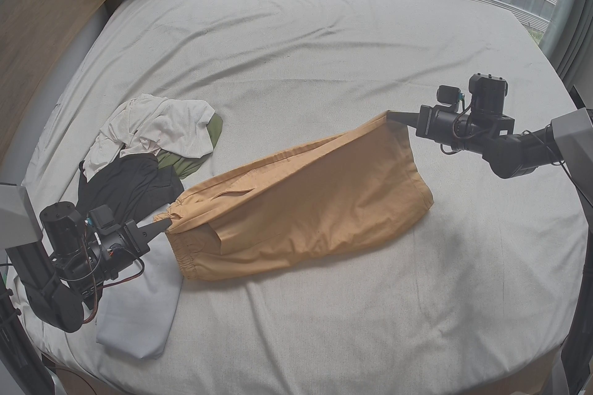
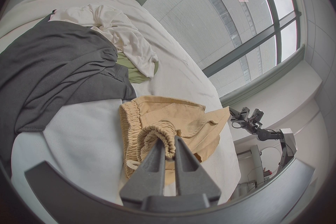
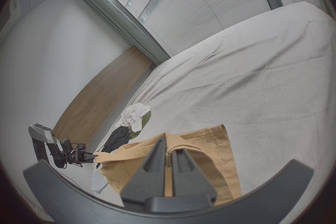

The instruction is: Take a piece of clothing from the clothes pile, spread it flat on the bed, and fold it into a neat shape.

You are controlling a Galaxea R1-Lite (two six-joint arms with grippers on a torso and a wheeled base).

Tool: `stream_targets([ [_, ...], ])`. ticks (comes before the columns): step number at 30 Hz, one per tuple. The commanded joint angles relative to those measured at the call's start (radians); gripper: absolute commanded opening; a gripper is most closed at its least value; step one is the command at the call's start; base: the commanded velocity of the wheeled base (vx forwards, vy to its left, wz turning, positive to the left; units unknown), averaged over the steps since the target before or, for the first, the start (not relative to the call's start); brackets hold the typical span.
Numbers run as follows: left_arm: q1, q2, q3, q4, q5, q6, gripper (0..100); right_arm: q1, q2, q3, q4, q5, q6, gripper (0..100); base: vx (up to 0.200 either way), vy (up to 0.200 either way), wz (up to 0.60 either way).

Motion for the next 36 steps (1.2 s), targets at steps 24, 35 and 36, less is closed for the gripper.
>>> stream_targets([
  [24, 0.033, 0.006, -0.092, 0.009, 0.062, -0.022, 100, 0.000, 0.037, -0.058, -0.004, -0.055, -0.001, 100, 0.000, 0.000, 0.00],
  [35, -0.059, -0.137, -0.035, 0.008, 0.048, -0.156, 100, 0.014, -0.230, 0.321, -0.025, -0.052, 0.000, 100, 0.000, 0.000, 0.00],
  [36, -0.071, -0.158, -0.023, 0.009, 0.042, -0.171, 100, 0.014, -0.263, 0.373, -0.034, -0.047, 0.002, 100, 0.000, 0.000, 0.00],
])
